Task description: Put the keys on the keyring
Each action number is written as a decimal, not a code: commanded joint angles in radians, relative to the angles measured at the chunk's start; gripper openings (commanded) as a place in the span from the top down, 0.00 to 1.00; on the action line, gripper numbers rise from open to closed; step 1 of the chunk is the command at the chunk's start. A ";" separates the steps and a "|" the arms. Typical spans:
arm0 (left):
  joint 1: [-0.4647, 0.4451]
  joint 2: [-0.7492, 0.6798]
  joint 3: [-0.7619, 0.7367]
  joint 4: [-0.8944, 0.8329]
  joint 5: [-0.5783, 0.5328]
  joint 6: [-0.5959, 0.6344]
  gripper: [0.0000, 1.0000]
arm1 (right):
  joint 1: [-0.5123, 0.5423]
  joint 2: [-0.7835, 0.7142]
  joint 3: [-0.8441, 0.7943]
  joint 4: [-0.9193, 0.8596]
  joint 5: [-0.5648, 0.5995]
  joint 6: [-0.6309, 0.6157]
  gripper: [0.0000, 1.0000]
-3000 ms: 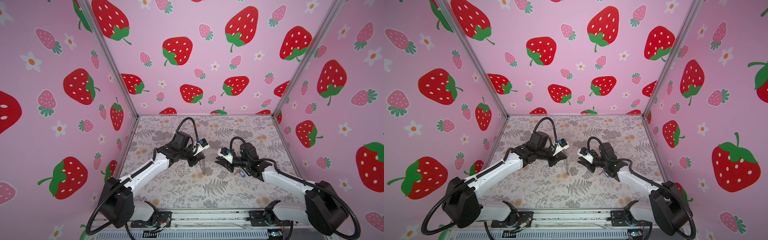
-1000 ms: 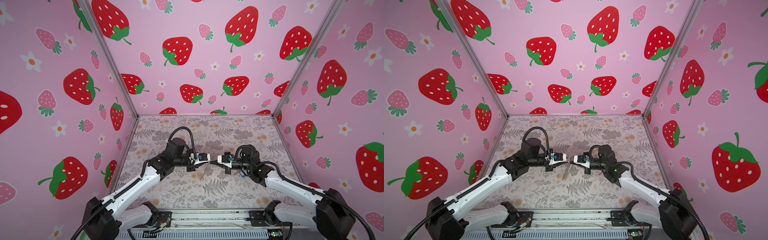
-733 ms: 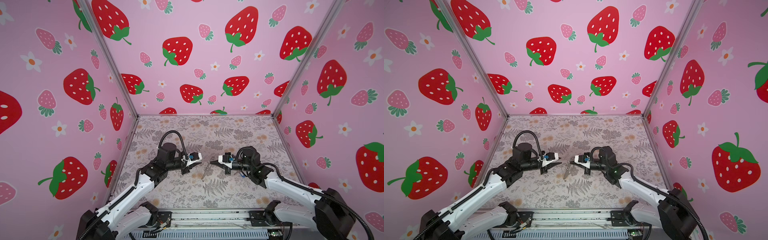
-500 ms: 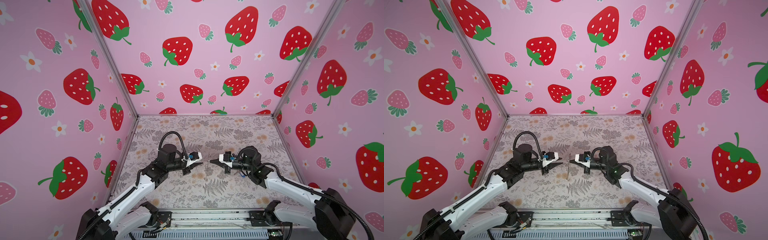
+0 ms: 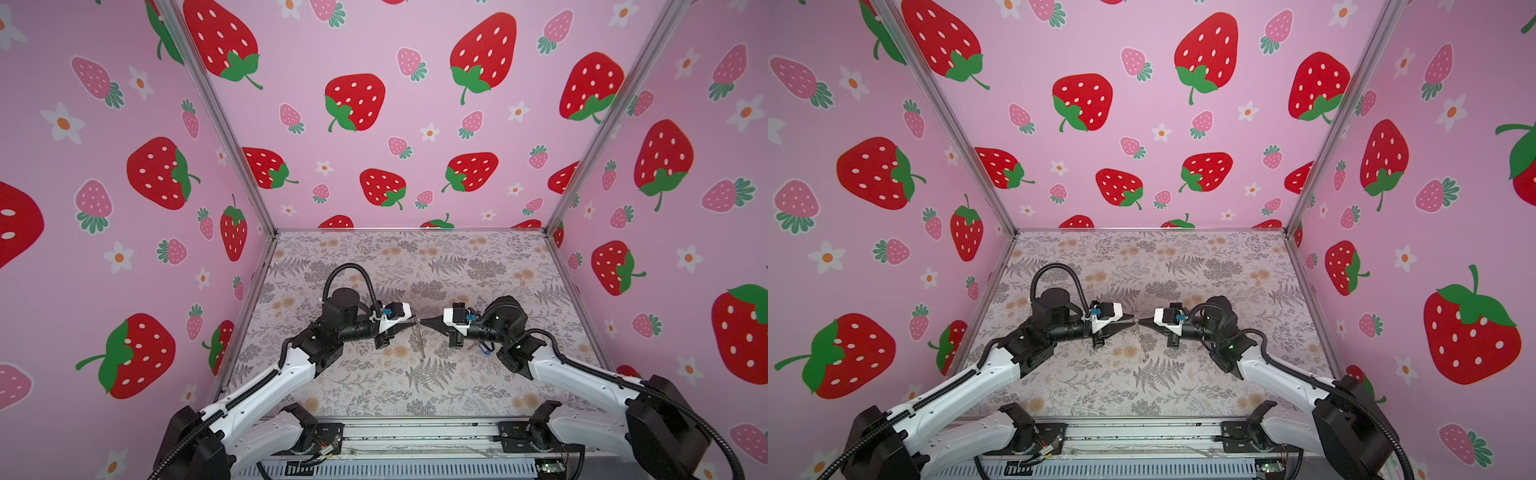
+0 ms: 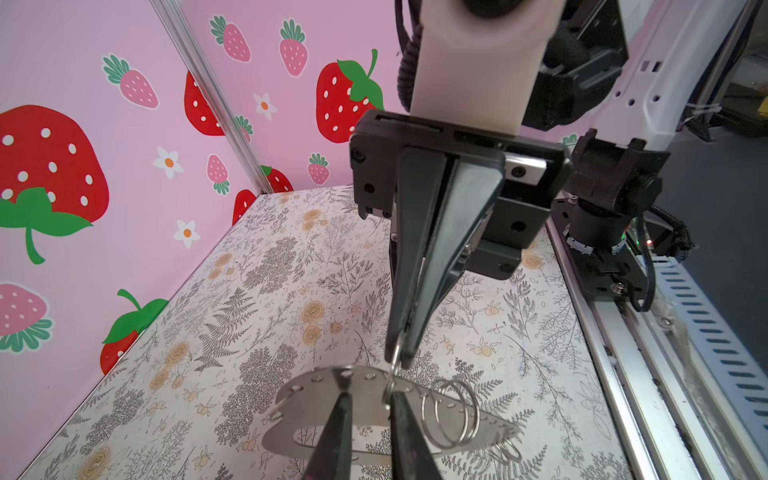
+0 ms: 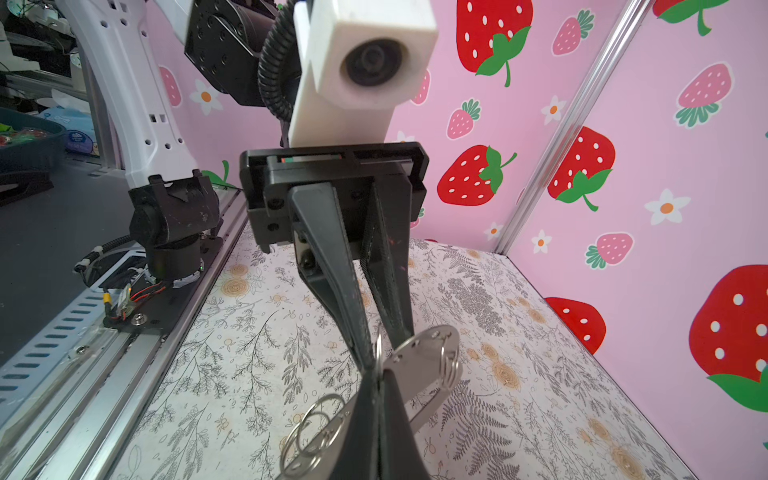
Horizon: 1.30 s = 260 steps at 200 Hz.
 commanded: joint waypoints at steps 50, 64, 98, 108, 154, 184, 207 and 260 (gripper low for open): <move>-0.022 0.011 0.020 0.031 0.022 0.006 0.93 | 0.007 0.022 -0.009 0.081 -0.038 0.024 1.00; -0.024 0.008 0.028 0.020 0.016 0.012 1.00 | 0.008 0.025 -0.011 0.077 -0.033 0.023 1.00; -0.048 -0.003 0.064 -0.074 -0.095 0.112 1.00 | 0.007 -0.012 -0.014 -0.016 0.083 -0.063 0.78; -0.066 0.001 0.087 -0.135 -0.160 0.163 1.00 | 0.007 -0.036 -0.016 -0.062 0.131 -0.105 0.72; -0.123 0.026 0.165 -0.265 -0.379 0.322 1.00 | 0.006 -0.124 -0.016 -0.218 0.242 -0.229 0.69; -0.150 0.039 0.190 -0.298 -0.442 0.394 1.00 | 0.006 -0.143 -0.016 -0.261 0.250 -0.226 0.69; -0.154 0.044 0.197 -0.309 -0.458 0.437 1.00 | 0.006 -0.145 -0.017 -0.272 0.256 -0.200 0.69; -0.155 0.079 0.254 -0.373 -0.468 0.519 1.00 | 0.005 -0.130 0.007 -0.402 0.449 0.005 0.70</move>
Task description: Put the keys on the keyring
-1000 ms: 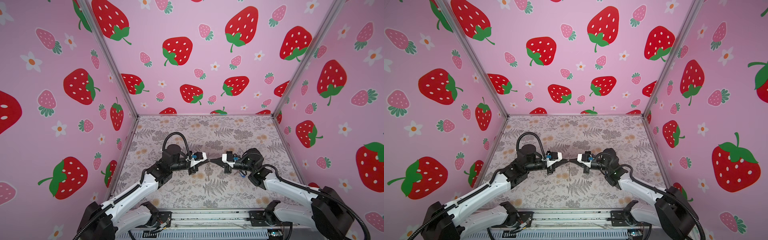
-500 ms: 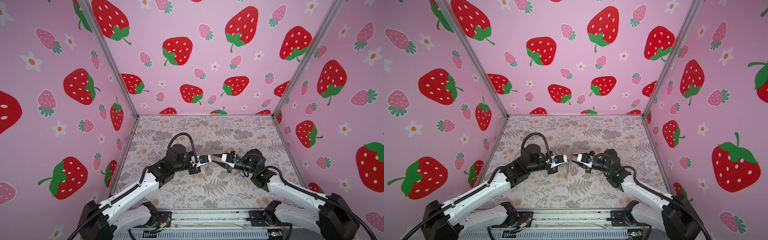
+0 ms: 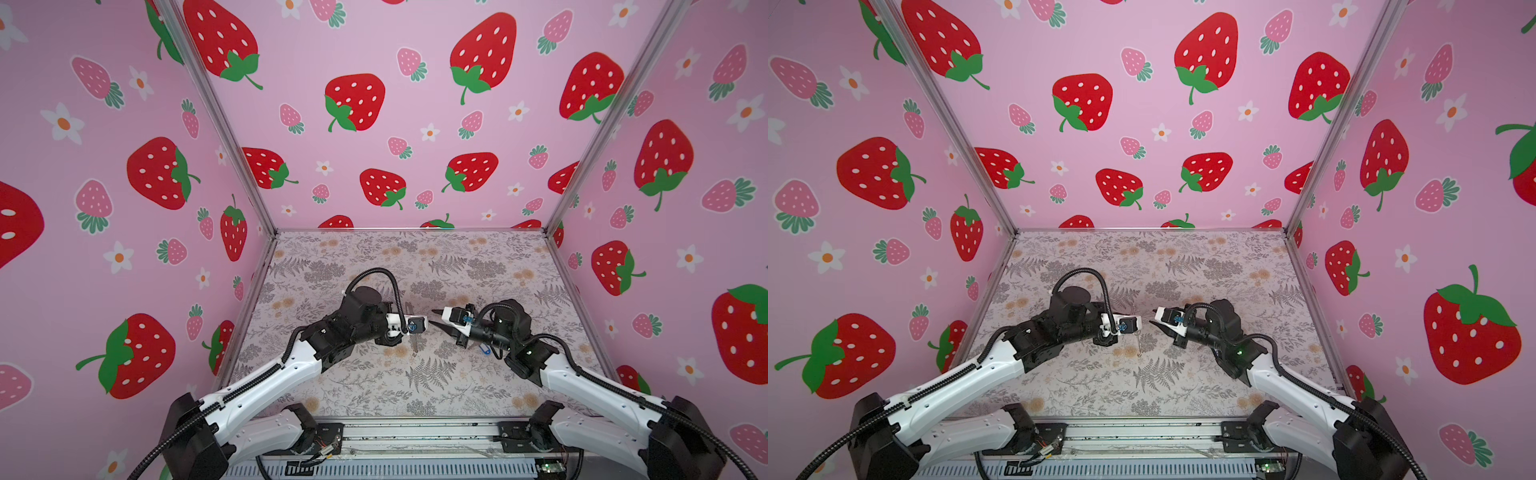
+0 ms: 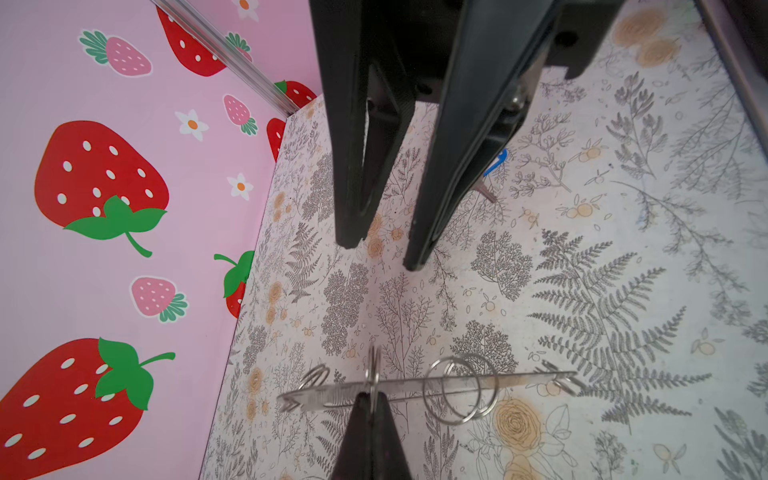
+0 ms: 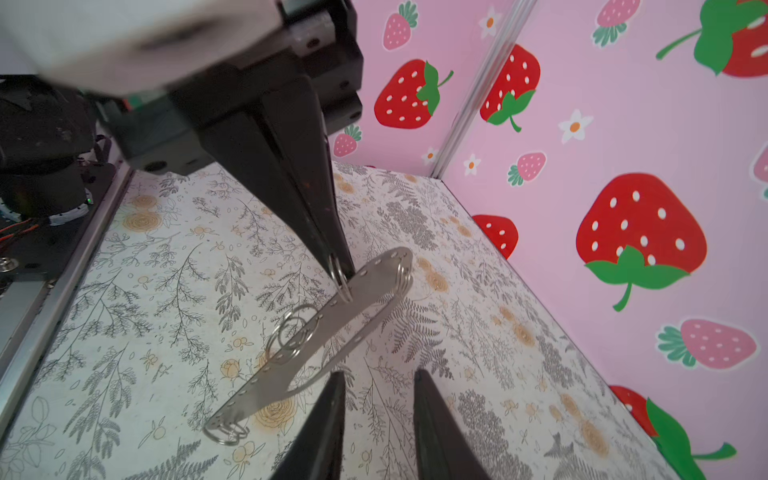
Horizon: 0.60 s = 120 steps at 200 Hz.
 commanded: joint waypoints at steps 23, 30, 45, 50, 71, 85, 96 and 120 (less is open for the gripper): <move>-0.003 0.034 0.097 -0.073 0.006 0.101 1.00 | 0.004 0.002 0.038 -0.194 0.256 0.292 0.70; 0.001 0.045 0.104 -0.084 0.017 0.101 1.00 | 0.004 0.003 0.047 -0.234 0.312 0.345 0.70; 0.021 0.062 0.113 -0.091 0.056 0.091 1.00 | 0.004 0.009 0.076 -0.344 0.431 0.474 0.68; 0.031 0.069 0.114 -0.093 0.077 0.081 1.00 | 0.004 0.014 0.090 -0.386 0.459 0.512 0.68; 0.075 0.102 0.143 -0.115 0.158 0.044 1.00 | 0.004 0.039 0.132 -0.550 0.544 0.649 0.64; 0.093 0.124 0.151 -0.115 0.183 0.050 1.00 | 0.004 0.055 0.142 -0.636 0.607 0.703 0.64; 0.103 0.138 0.156 -0.113 0.205 0.053 1.00 | 0.004 0.070 0.143 -0.696 0.669 0.743 0.63; 0.119 0.154 0.152 -0.087 0.246 0.051 1.00 | -0.006 0.105 0.142 -0.798 0.745 0.827 0.61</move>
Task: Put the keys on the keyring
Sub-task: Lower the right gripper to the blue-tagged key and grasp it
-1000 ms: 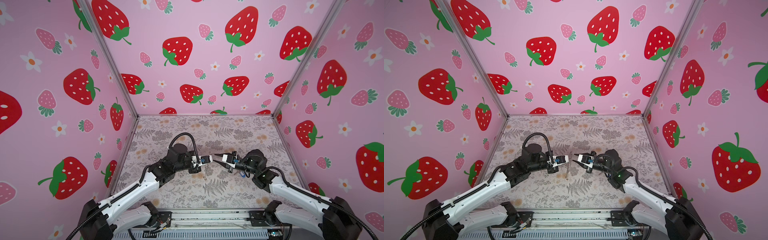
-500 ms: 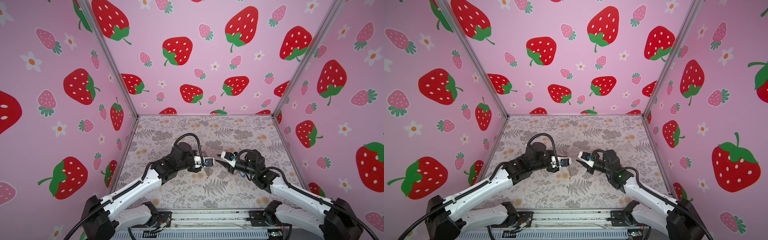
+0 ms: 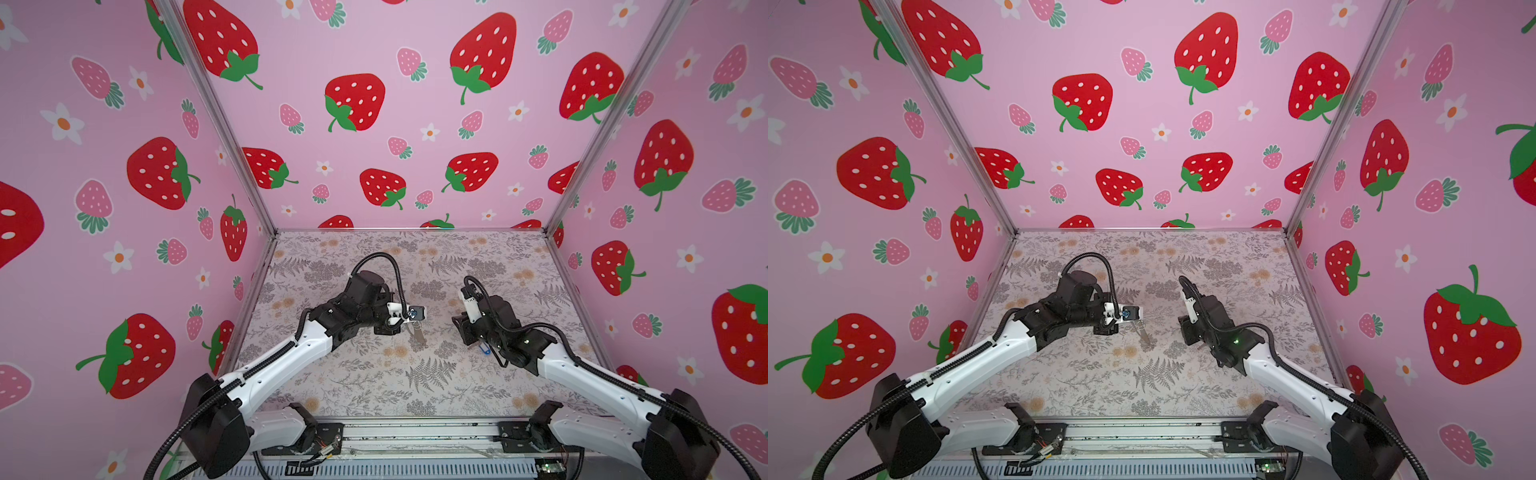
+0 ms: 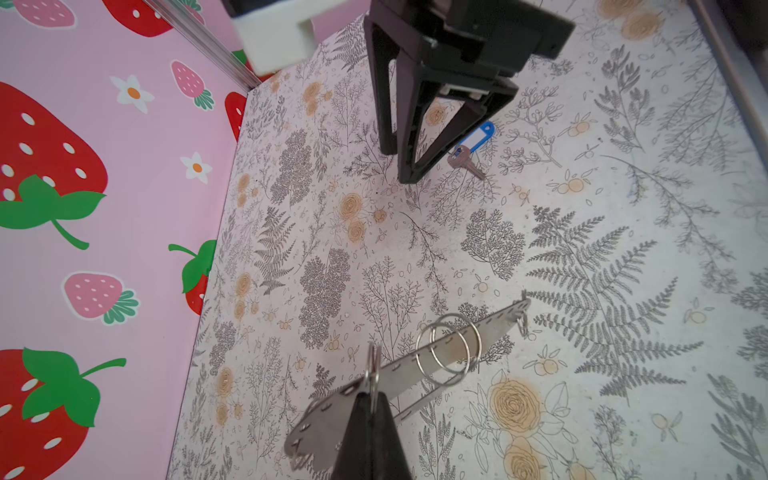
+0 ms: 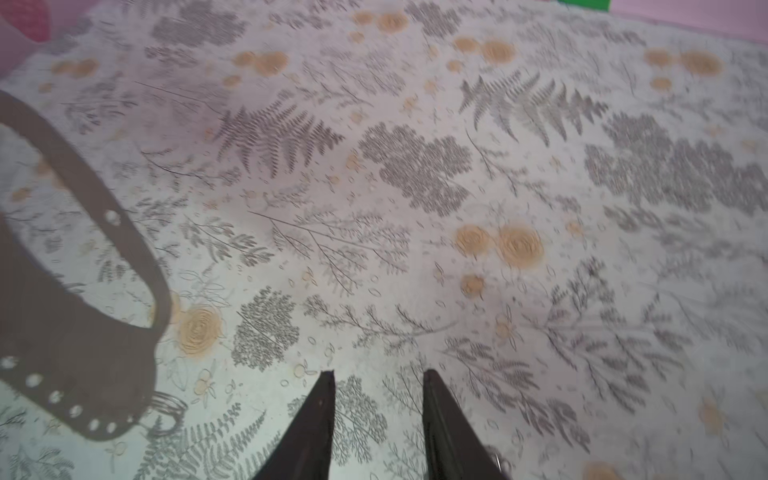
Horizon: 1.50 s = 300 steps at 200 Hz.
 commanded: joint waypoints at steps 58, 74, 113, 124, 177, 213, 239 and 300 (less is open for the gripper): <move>0.016 -0.010 0.012 0.043 0.144 -0.021 1.00 | -0.102 0.051 -0.061 -0.164 0.095 0.289 0.70; 0.016 -0.017 0.003 0.045 0.148 -0.023 1.00 | -0.133 0.039 -0.089 -0.119 0.047 0.300 0.71; 0.015 -0.017 -0.012 0.050 0.154 -0.028 1.00 | -0.194 0.037 -0.121 -0.073 -0.044 0.297 0.74; 0.016 -0.015 -0.014 0.054 0.157 -0.027 1.00 | -0.204 0.041 -0.124 -0.064 -0.057 0.295 0.76; 0.016 -0.004 -0.015 0.062 0.171 -0.033 1.00 | -0.224 0.059 -0.145 -0.034 -0.084 0.296 0.80; 0.016 0.001 -0.014 0.063 0.170 -0.033 1.00 | -0.228 0.095 -0.144 -0.024 -0.081 0.285 0.80; 0.016 0.005 -0.011 0.063 0.169 -0.034 1.00 | -0.229 0.118 -0.141 -0.015 -0.070 0.282 0.80; 0.016 0.012 -0.013 0.065 0.163 -0.034 1.00 | -0.230 0.128 -0.153 0.007 -0.049 0.272 0.83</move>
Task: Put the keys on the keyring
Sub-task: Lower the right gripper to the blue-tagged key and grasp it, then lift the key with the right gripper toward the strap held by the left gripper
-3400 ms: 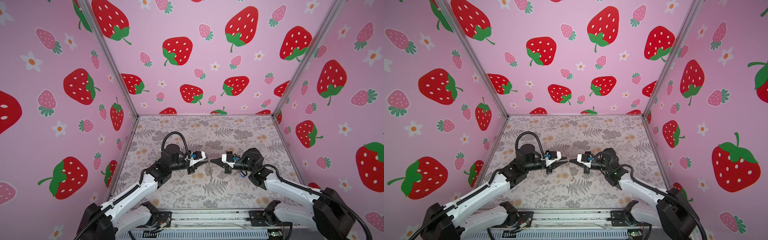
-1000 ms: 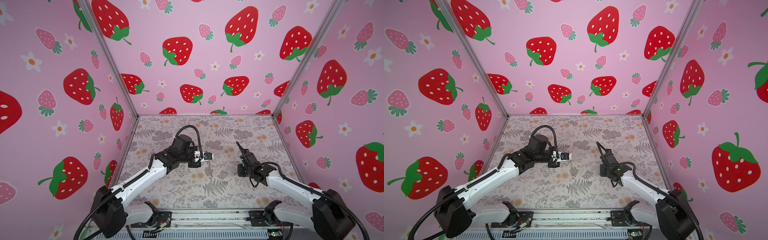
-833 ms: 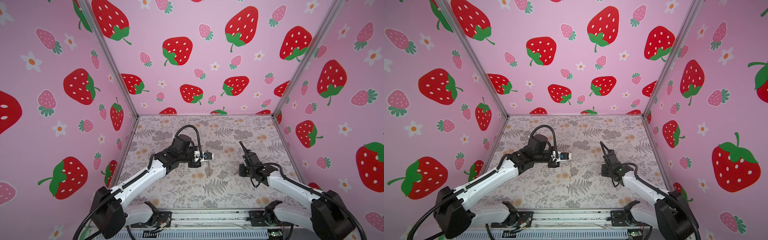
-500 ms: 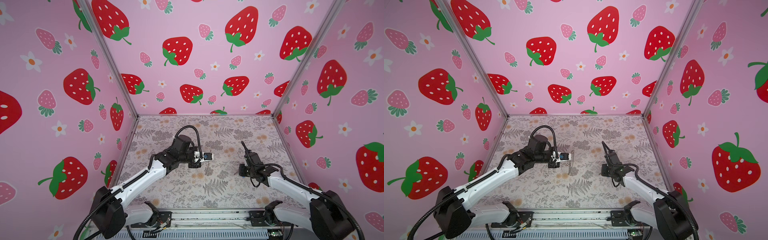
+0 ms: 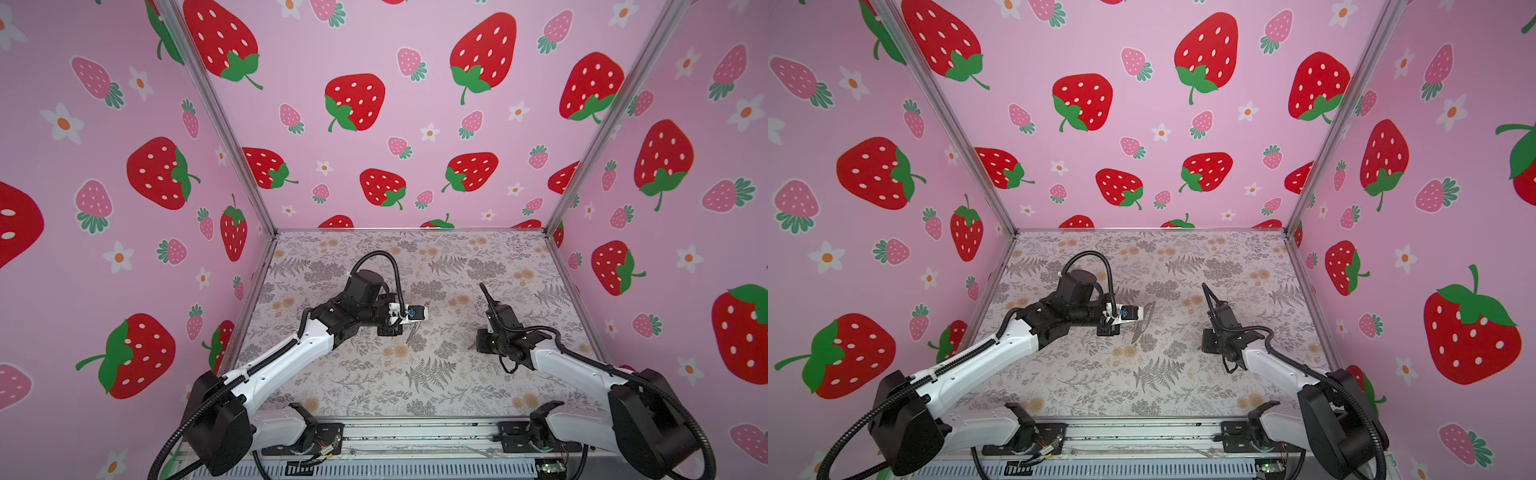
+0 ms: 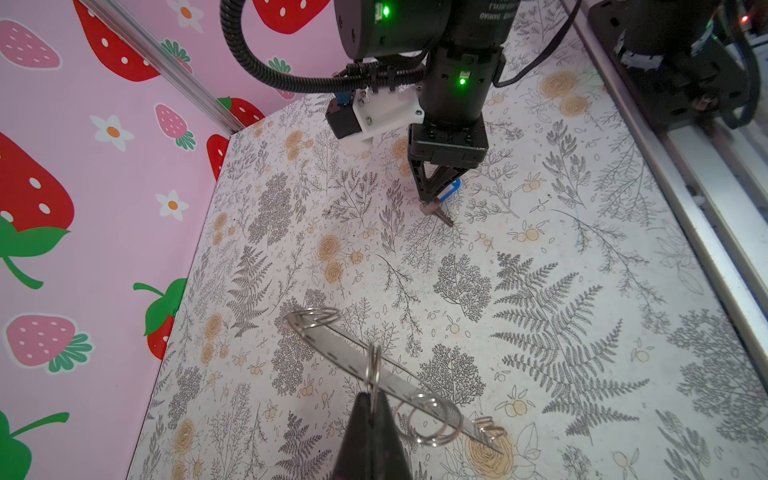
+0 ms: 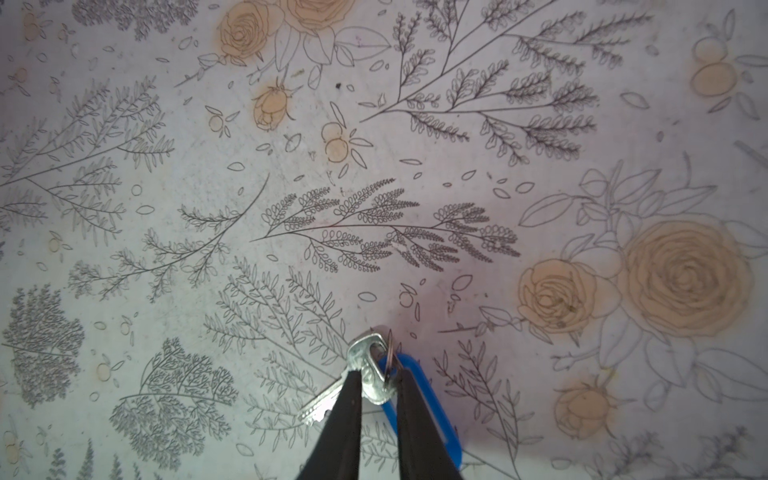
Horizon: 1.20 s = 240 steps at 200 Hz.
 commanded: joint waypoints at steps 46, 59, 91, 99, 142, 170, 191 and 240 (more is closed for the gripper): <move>0.004 0.011 0.001 0.015 0.025 0.003 1.00 | -0.005 0.037 -0.019 0.033 0.020 -0.004 0.84; 0.004 0.013 0.003 0.014 0.027 0.001 1.00 | -0.005 0.041 -0.019 0.034 0.023 -0.004 0.84; 0.004 0.015 0.006 0.014 0.027 -0.001 1.00 | -0.005 0.043 -0.024 0.035 0.030 -0.009 0.90; 0.004 0.016 0.005 0.014 0.026 -0.001 1.00 | -0.005 0.044 -0.024 0.038 0.029 -0.011 0.92; 0.004 0.015 0.008 0.015 0.030 -0.007 1.00 | -0.005 0.018 -0.022 0.038 0.031 -0.037 1.00; 0.004 0.011 0.008 0.016 0.042 -0.014 1.00 | 0.005 -0.029 0.005 0.025 0.004 -0.115 1.00; 0.004 0.004 0.007 0.013 0.056 -0.012 1.00 | 0.042 -0.093 0.047 0.033 -0.058 -0.278 1.00; 0.006 -0.021 0.006 0.004 0.105 -0.003 1.00 | 0.113 -0.225 0.112 0.086 -0.231 -0.703 1.00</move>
